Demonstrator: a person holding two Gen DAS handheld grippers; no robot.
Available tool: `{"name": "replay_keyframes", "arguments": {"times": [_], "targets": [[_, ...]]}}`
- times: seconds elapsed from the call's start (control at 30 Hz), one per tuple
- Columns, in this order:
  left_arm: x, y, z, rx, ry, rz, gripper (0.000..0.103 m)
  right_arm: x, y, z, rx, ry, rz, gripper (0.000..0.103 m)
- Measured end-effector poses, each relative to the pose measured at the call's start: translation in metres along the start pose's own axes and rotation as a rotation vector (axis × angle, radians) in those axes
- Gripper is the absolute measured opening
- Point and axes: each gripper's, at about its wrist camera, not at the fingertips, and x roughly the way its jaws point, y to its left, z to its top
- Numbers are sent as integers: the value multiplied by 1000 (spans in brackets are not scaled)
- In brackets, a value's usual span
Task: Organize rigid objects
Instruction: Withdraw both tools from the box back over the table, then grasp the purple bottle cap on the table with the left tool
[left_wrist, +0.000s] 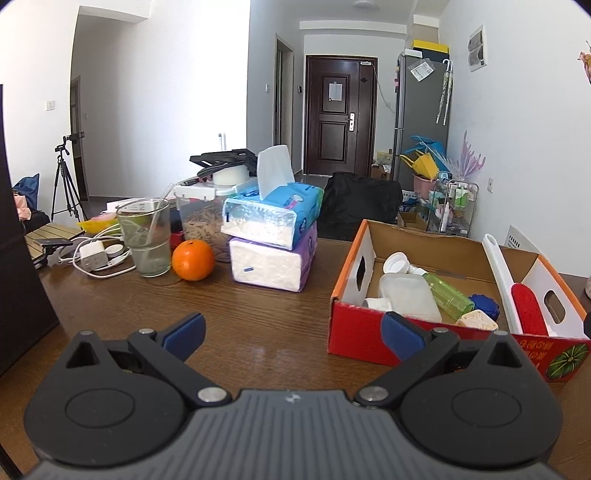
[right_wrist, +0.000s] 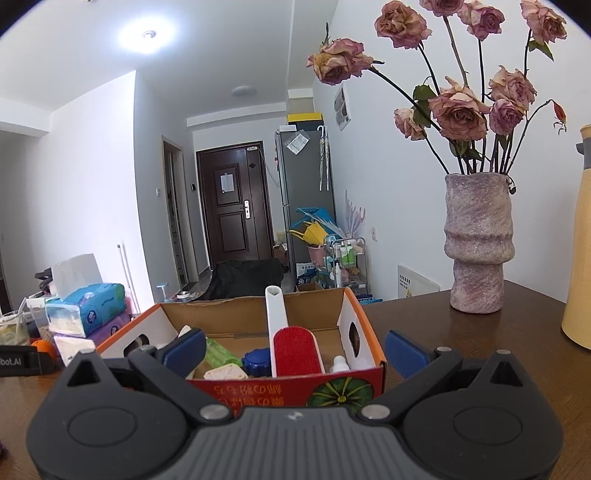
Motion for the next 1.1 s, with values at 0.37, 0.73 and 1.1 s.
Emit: {"name": "replay_keyframes", "arguments": {"times": [0.37,0.73,1.1], "targets": [[-31,23,-17,1,6,22,103,-32,1,-11,-4,8,-15,103],[-60,45,-35,-5,15,28,103,-61,7,-23,-44,23,-15,103],[-75,79,-59,-19,57,52,103,-79,7,-33,-63,41,-40,103]]}}
